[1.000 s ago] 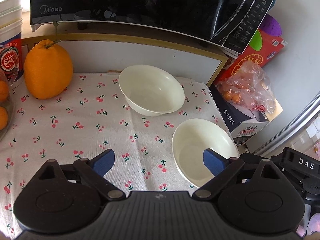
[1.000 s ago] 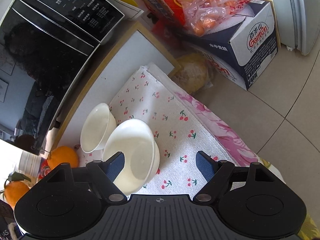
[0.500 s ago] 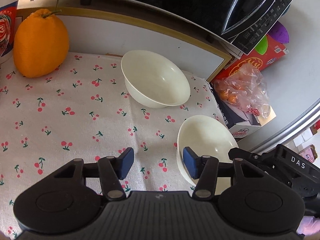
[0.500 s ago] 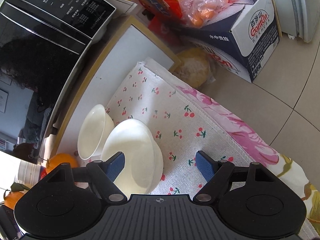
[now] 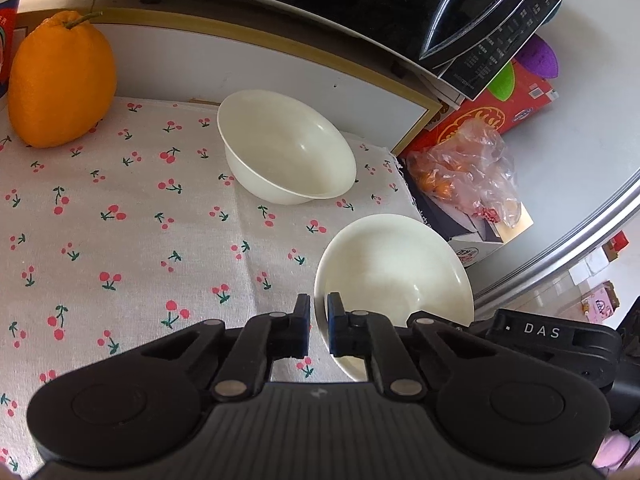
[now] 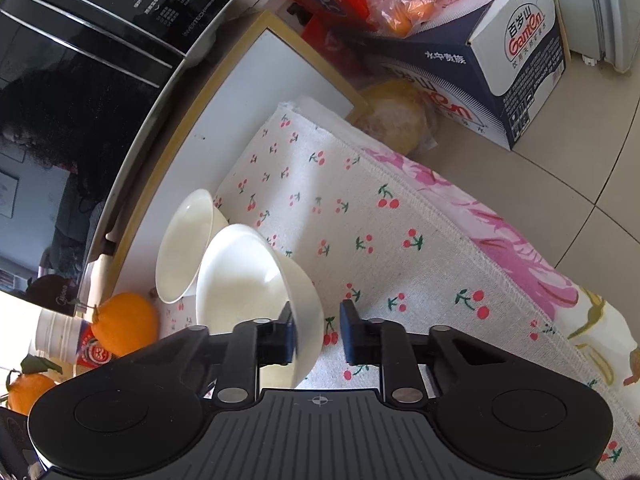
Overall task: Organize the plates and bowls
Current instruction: 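Close the left gripper on the cream bowl rim, then lift the cream bowl with the left gripper toward the white bowl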
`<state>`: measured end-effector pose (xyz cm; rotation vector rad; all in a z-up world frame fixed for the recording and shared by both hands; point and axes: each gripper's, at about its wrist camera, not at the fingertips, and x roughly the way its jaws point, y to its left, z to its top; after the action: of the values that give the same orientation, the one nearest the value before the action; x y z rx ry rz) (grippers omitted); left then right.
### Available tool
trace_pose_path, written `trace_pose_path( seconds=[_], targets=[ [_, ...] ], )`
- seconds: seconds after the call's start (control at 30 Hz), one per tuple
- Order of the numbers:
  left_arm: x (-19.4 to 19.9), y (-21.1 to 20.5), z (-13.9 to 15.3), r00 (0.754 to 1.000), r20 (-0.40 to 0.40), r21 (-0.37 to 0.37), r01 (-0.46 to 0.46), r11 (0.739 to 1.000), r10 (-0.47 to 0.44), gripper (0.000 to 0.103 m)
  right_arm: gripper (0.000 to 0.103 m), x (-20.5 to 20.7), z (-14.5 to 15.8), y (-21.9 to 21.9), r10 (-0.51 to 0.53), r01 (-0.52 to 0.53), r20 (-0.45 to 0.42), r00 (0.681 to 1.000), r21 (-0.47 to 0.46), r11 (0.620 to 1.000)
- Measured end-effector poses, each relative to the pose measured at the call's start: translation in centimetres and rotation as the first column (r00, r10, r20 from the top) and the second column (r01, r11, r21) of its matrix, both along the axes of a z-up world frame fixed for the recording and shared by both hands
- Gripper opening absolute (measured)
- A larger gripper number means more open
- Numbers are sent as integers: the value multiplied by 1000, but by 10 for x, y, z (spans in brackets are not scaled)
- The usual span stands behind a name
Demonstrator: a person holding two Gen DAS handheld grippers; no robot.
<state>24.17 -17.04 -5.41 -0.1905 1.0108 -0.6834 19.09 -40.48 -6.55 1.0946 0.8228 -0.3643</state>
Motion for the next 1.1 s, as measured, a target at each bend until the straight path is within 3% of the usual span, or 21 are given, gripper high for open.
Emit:
trace_pose_path(
  seconds=[0.6, 1.1],
  targets=[
    [-8, -1, 9, 1000, 24, 12, 7, 1000, -7, 5, 13, -3, 13, 3, 29, -29, 5, 1000, -13, 999],
    [-39, 9, 48, 993, 112, 40, 44, 998, -48, 6, 13, -21, 49, 9, 76, -75, 32, 997, -35, 997]
  ],
)
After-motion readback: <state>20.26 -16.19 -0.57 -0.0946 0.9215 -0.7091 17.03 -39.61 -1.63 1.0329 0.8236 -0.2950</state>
